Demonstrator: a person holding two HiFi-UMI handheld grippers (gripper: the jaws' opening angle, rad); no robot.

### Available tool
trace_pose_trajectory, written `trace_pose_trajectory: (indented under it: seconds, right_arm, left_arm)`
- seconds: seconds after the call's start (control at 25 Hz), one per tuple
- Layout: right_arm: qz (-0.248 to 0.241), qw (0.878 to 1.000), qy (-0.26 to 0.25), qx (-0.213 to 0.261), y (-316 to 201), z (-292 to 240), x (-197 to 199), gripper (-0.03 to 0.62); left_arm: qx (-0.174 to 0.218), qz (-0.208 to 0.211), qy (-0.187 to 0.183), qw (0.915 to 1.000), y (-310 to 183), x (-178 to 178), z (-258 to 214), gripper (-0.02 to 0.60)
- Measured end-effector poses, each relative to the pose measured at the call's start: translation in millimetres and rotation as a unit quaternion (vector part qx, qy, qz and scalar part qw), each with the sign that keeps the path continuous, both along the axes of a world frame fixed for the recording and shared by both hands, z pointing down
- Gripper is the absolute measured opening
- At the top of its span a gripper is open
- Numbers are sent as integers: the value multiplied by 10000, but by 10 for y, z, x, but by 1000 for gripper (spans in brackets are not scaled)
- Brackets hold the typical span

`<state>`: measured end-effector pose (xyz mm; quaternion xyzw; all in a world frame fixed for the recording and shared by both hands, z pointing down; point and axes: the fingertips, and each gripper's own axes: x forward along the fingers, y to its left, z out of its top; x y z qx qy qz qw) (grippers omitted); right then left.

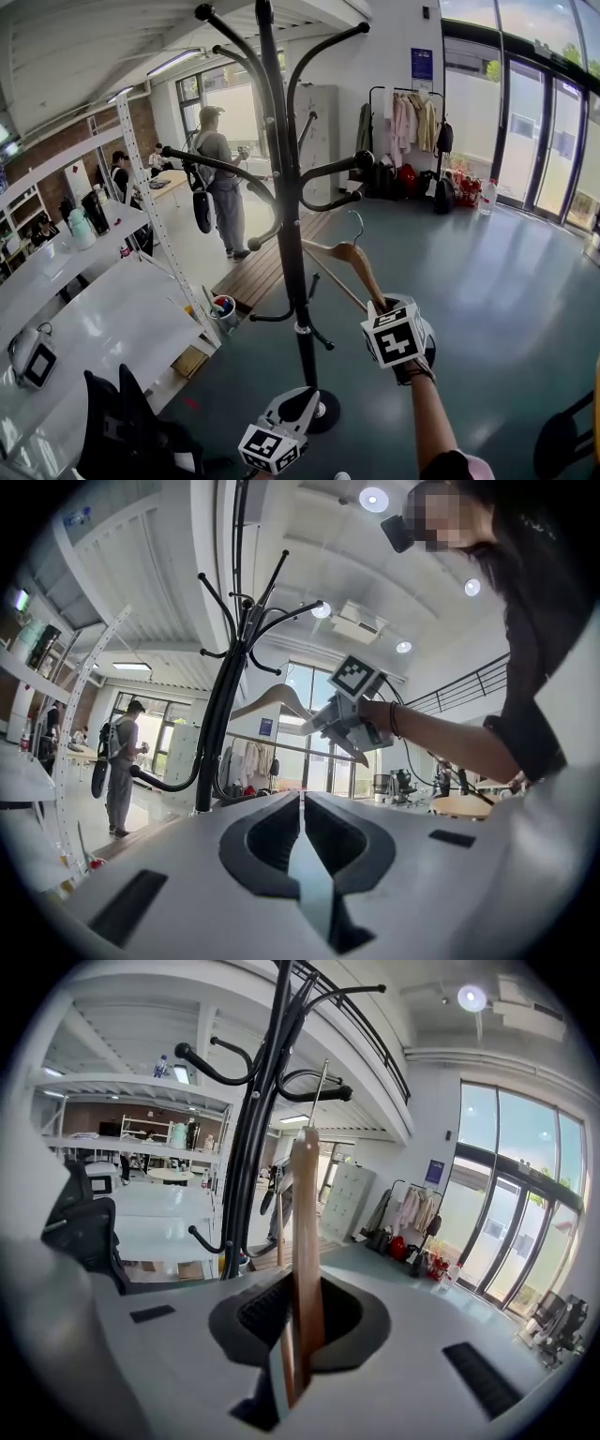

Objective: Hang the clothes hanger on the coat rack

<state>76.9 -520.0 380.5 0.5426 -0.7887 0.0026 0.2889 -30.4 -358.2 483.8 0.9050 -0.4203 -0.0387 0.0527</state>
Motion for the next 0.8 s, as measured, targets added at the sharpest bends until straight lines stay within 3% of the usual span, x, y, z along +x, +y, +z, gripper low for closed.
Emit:
trace_pose_trajectory:
  seconds: [0.16,0.52,0.8]
  right_arm:
    - [-85,10000,16,45,-234,-108,-155,41]
    - [-341,9985,-53,-419,-409,134,-487,41]
    - [-380,9992,-89,-41,-427,94,-588,41]
  left_arm:
    - [-27,20,-35,10000,-17,53,23,0]
    - [-131,-3,-15,9999,18,20,100,2]
    - [-178,-158,39,9997,14,-105,135,0]
